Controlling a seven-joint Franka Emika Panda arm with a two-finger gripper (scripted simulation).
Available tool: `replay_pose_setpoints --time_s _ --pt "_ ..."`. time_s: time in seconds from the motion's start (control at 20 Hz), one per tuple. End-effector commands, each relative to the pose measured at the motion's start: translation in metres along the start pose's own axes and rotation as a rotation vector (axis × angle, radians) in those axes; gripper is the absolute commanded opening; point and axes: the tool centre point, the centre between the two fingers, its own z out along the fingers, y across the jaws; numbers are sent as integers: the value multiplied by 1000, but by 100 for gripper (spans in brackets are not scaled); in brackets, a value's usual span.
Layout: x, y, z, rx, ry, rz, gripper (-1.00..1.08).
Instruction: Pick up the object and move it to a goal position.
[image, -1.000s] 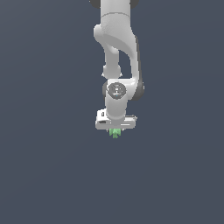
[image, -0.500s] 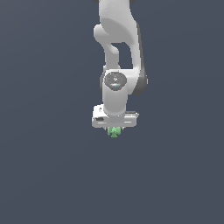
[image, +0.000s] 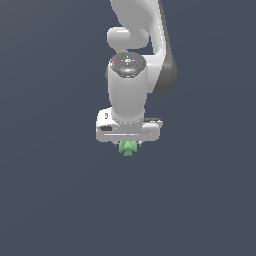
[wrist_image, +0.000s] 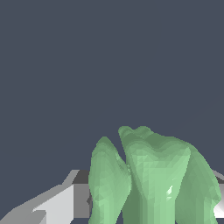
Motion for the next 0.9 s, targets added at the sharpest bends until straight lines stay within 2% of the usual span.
replay_pose_setpoints --time_s 0.0,0.4,0.85 --pt "9 3 -22 0 -1 0 -100" --pt "35 10 -78 0 -1 0 -100" --pt "57 15 -124 0 -1 0 -100"
